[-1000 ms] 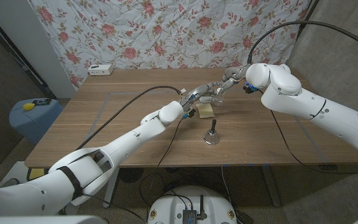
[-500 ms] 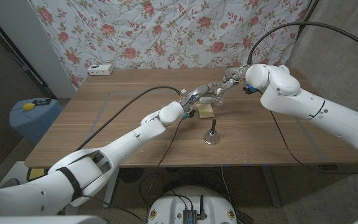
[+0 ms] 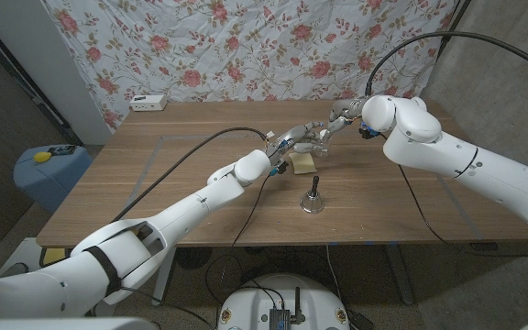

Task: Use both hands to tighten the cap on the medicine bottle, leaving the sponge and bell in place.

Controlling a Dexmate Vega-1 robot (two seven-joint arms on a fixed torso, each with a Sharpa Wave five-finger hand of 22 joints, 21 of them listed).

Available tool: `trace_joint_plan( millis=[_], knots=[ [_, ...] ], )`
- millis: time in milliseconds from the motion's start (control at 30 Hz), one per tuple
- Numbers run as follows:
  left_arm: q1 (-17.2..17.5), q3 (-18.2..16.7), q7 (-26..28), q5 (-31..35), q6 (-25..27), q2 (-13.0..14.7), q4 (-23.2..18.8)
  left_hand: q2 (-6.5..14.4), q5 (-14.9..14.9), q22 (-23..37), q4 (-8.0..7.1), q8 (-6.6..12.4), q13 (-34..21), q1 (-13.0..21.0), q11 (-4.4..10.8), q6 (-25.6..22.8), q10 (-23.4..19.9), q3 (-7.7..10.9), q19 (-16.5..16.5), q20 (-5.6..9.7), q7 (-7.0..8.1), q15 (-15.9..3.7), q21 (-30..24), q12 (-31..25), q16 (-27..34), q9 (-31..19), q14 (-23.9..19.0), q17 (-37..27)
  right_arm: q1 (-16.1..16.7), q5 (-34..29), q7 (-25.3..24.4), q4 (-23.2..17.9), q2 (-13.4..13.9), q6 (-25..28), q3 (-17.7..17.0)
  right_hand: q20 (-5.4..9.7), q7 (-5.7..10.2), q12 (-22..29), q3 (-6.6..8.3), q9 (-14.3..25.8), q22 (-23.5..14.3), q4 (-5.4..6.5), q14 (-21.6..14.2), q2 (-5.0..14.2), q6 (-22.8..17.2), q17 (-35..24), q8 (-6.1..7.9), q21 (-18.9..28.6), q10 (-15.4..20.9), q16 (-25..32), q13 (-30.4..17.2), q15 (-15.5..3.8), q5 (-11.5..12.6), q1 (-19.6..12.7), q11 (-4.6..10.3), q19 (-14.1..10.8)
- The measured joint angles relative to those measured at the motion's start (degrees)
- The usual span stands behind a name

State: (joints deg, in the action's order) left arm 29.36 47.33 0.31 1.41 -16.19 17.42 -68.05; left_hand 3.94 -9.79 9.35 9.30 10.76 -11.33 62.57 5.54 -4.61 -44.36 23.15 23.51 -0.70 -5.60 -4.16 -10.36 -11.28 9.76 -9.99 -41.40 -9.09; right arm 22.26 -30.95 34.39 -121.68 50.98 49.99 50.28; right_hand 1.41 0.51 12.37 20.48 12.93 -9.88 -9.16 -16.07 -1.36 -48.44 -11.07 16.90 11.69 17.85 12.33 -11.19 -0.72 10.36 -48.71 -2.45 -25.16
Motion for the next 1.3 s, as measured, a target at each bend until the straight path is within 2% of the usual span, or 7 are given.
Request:
trace_joint_plan(
  millis=[200, 667, 933, 1300],
  knots=[
    [0.00, -0.02, 0.00, -0.14, -0.24, -0.06, 0.24, 0.09, 0.00, 0.00, 0.00, 0.00, -0.01, -0.09, 0.00, -0.39, 0.00, 0.00, 0.00, 0.00, 0.39, 0.00, 0.00, -0.12, 0.00, 0.00, 0.00, 0.00, 0.36, -0.04, -0.64, 0.00, -0.22, 0.32, 0.00, -0.39, -0.19, 0.00, -0.09, -0.01, 0.00, 0.56, -0.61, -0.20, -0.81, -0.28, 0.29, 0.00, 0.90, 0.21, 0.00, 0.00, 0.00, 1.04, 0.10, -0.59],
    [-0.11, -0.07, -0.11, -0.33, -0.55, -0.24, 0.85, 0.10, 0.01, 0.00, 0.17, 0.00, 0.00, -0.51, 0.01, -0.08, 0.01, 0.18, 0.01, -0.01, 0.70, 0.00, 0.00, -0.11, 0.00, 0.00, 0.00, 0.00, 0.18, -0.49, -1.23, 0.33, -0.70, 1.62, 1.03, -0.11, -0.18, 0.00, -1.04, -0.16, 0.00, 1.51, -1.13, -0.46, -2.05, -0.27, 0.39, 0.00, 1.51, 0.21, -0.01, -0.10, -0.22, 3.43, -0.11, -0.86],
    [-0.25, -0.09, -0.27, -0.45, -0.68, -0.32, 1.11, 0.11, 0.02, 0.00, 0.17, 0.00, 0.03, -0.48, 0.01, -0.08, 0.01, 0.18, 0.01, -0.01, 0.69, 0.00, 0.00, 0.02, 0.00, 0.00, 0.00, 0.00, 0.07, -1.16, -1.87, 0.56, -0.94, 2.49, 1.72, -0.31, -0.29, 0.00, -2.01, -0.28, 0.00, 2.47, -2.19, -1.25, -4.84, -0.54, 0.97, 0.00, 2.86, 0.21, -0.01, -0.32, -0.22, 5.99, -0.01, -1.72],
    [-0.47, -0.10, -0.47, -0.62, -0.75, -0.45, 1.45, 0.17, 0.12, 0.00, 0.40, 0.00, 0.02, -0.41, 0.01, -0.39, 0.01, 0.41, 0.01, -0.01, 1.00, 0.00, 0.00, 0.15, 0.00, 0.00, 0.00, 0.00, -0.28, -2.64, -2.40, 1.01, -1.48, 3.29, 2.80, -0.34, -0.40, 0.44, -3.25, -0.58, 0.00, 3.70, -3.90, -1.02, -9.46, -0.53, 2.15, -0.01, 5.53, 0.66, -0.01, -0.42, -0.22, 9.87, -0.20, -3.12]
  ],
)
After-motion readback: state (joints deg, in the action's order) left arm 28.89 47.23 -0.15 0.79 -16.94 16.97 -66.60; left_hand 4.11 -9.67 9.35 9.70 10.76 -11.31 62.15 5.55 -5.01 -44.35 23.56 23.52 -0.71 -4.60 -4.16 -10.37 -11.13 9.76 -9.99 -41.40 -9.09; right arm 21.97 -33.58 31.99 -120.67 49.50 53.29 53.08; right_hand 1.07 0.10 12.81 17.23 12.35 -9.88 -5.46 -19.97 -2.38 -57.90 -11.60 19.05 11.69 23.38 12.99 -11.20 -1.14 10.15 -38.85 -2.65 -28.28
